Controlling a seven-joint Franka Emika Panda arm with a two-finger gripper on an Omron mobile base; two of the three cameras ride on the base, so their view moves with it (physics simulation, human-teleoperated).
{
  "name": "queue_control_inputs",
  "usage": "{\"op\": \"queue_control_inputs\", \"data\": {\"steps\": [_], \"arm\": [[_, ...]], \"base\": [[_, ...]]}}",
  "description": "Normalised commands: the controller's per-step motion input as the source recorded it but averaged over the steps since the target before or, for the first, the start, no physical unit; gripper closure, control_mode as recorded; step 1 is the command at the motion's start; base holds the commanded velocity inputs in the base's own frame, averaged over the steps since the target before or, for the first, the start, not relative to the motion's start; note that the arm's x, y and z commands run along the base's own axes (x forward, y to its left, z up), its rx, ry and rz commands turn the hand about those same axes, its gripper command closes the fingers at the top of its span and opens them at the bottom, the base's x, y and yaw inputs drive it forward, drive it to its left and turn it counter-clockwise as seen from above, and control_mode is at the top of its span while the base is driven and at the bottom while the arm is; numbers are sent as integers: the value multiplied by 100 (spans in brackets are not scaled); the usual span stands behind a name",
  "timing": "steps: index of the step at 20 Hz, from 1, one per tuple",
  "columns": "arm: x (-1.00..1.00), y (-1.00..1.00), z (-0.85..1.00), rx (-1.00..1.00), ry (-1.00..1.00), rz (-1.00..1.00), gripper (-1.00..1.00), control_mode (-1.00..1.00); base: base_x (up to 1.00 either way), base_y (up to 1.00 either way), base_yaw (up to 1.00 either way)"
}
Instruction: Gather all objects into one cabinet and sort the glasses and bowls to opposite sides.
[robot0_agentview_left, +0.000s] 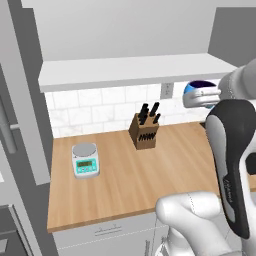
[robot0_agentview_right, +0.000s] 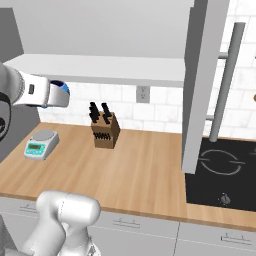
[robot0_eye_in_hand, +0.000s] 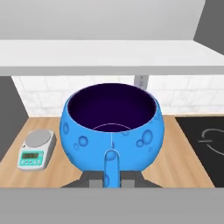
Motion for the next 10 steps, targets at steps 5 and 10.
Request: {"op": "queue_control_inputs", "data": {"steps": [5, 10], "arm": [[-1, 1, -13, 0, 8, 0, 100, -100], [-6, 0, -24, 0, 7, 1, 100, -100]], "base": [[0, 0, 0], [0, 0, 0]]}}
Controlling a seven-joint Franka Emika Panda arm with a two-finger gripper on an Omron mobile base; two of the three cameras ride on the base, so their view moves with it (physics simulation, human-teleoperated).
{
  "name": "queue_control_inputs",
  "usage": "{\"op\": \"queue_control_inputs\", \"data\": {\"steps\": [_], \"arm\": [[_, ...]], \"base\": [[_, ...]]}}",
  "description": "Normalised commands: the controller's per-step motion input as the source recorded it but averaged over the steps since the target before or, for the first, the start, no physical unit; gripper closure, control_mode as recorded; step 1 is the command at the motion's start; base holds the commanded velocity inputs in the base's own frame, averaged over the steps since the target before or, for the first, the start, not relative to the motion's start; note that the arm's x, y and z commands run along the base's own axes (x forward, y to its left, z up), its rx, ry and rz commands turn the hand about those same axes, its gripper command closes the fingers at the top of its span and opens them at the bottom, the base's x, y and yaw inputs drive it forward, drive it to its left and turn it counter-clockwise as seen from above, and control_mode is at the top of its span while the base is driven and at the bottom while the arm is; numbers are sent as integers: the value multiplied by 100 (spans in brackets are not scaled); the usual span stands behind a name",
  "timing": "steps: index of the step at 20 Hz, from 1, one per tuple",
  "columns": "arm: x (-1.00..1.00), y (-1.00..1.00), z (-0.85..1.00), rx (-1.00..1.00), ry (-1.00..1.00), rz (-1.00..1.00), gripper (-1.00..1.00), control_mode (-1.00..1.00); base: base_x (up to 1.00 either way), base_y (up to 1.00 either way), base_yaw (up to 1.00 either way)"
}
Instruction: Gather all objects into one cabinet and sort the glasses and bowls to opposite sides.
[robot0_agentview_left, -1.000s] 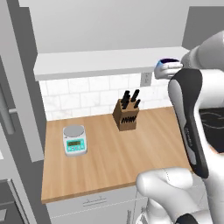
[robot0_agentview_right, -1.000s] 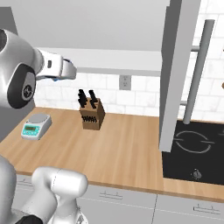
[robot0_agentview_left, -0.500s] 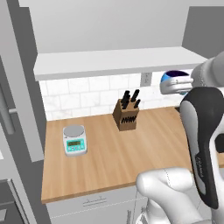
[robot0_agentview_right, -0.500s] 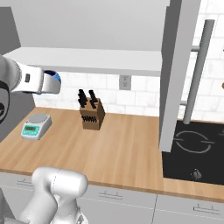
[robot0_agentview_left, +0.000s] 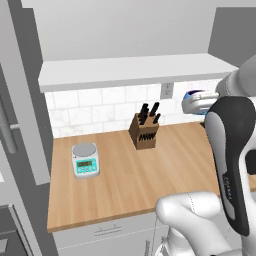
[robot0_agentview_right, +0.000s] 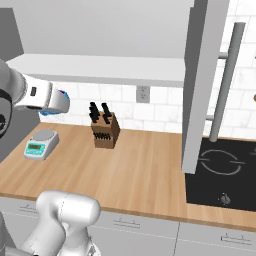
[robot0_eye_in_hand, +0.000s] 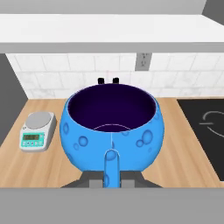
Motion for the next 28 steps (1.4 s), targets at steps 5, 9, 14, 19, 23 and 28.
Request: {"op": "queue_control_inputs", "data": {"steps": [5, 9, 14, 19, 23, 28], "arm": [[-26, 0, -16, 0, 3, 3, 100, -100], [-34, 1, -2, 0, 2, 3, 100, -100], [-24, 0, 0, 0, 0, 1, 100, -100], [0, 0, 0, 0, 0, 0, 100, 100], [0, 0, 0, 0, 0, 0, 100, 100], [0, 0, 0, 0, 0, 0, 100, 100]], "base": [[0, 0, 0], [0, 0, 0], [0, 0, 0], [-77, -10, -2], [-68, -7, -40], [-43, 1, -70]]}}
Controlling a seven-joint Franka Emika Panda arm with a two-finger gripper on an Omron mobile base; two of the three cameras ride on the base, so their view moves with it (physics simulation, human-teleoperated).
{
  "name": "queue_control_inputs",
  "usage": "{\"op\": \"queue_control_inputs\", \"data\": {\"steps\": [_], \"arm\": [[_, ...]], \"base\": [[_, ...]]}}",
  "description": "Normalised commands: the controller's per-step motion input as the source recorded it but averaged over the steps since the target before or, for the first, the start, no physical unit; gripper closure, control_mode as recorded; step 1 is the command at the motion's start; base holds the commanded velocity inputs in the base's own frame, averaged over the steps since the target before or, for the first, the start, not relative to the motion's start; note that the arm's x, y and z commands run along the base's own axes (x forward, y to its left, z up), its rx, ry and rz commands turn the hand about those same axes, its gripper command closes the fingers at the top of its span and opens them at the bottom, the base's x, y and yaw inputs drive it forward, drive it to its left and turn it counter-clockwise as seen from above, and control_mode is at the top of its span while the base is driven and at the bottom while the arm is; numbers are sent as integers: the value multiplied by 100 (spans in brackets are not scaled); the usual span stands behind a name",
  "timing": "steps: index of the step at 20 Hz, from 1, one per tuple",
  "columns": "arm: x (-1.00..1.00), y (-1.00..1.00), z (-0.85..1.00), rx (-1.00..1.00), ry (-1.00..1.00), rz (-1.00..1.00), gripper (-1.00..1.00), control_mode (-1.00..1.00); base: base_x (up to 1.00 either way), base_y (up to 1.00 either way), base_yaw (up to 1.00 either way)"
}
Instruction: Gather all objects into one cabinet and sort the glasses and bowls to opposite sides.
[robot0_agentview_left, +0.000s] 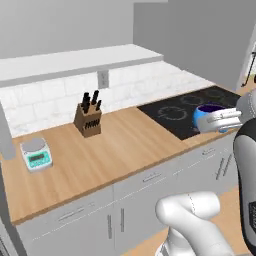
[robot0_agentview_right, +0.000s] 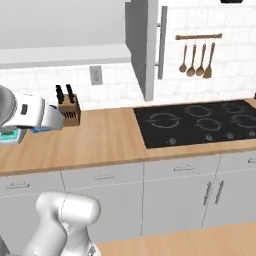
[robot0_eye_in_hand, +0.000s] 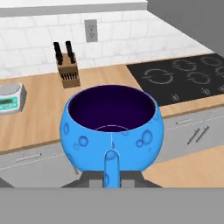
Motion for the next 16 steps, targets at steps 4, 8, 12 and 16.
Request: {"op": "queue_control_inputs", "data": {"steps": [4, 8, 12, 16], "arm": [[0, 0, 0, 0, 0, 0, 100, 100], [0, 0, 0, 0, 0, 0, 100, 100], [0, 0, 0, 0, 0, 0, 100, 100], [0, 0, 0, 0, 0, 0, 100, 100]], "base": [[-37, 0, -79], [-36, 0, -84], [-21, 0, -84], [0, -9, -72]]}}
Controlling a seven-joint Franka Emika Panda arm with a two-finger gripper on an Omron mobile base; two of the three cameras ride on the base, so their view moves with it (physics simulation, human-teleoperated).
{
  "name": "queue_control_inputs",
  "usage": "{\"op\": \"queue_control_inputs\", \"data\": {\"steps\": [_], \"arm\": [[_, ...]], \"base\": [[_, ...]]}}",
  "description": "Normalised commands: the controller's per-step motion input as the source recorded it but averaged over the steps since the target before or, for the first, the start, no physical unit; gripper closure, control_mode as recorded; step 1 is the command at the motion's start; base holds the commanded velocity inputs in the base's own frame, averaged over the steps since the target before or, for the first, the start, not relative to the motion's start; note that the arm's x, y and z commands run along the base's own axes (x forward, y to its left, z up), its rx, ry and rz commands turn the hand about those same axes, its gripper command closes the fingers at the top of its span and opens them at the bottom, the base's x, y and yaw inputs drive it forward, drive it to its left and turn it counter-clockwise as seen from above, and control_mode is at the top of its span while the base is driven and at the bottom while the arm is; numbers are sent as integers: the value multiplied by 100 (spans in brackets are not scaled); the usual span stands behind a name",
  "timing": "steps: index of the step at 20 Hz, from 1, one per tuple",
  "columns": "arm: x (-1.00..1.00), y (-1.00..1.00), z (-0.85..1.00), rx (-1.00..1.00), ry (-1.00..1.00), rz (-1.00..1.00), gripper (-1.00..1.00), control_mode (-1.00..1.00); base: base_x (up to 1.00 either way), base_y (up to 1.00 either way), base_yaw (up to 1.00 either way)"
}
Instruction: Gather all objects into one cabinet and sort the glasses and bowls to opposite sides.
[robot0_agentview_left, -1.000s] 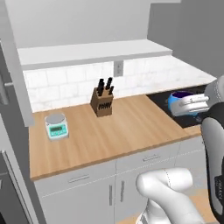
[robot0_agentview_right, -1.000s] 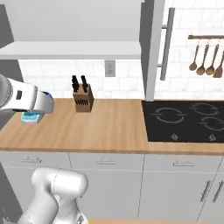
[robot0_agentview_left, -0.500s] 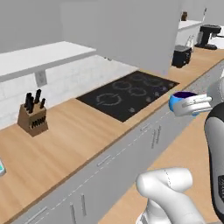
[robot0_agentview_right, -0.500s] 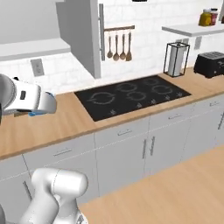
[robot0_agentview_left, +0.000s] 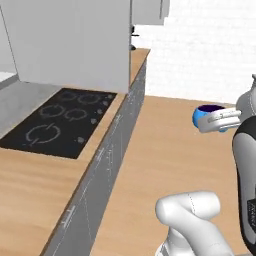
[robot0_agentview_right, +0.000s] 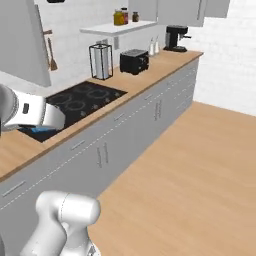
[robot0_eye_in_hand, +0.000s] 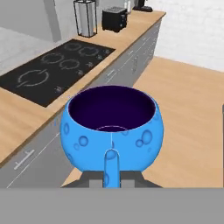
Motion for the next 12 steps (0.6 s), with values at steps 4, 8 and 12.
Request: {"op": "queue_control_inputs", "data": {"steps": [4, 8, 12], "arm": [[0, 0, 0, 0, 0, 0, 100, 100], [0, 0, 0, 0, 0, 0, 100, 100], [0, 0, 0, 0, 0, 0, 100, 100]], "base": [[3, -18, -70], [31, -37, -55], [82, -17, -29]]}}
